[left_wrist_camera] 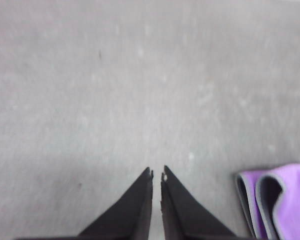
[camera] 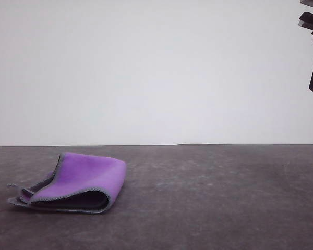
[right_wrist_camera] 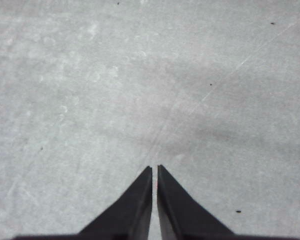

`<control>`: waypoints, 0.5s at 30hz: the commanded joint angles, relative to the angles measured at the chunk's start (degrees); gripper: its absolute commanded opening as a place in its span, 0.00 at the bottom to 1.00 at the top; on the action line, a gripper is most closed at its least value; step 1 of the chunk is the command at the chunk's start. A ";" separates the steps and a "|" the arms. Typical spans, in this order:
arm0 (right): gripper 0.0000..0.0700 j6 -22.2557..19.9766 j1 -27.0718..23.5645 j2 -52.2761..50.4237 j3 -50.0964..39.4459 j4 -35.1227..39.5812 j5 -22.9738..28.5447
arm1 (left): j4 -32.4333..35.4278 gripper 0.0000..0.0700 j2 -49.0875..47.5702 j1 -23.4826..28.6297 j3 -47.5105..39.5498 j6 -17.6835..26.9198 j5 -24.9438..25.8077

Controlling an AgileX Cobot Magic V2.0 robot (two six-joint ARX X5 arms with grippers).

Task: Fold clothes

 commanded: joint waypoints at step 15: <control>0.02 0.20 -0.07 0.37 0.48 0.59 -0.04 | 6.14 0.02 -27.22 0.00 -20.76 -3.90 -7.69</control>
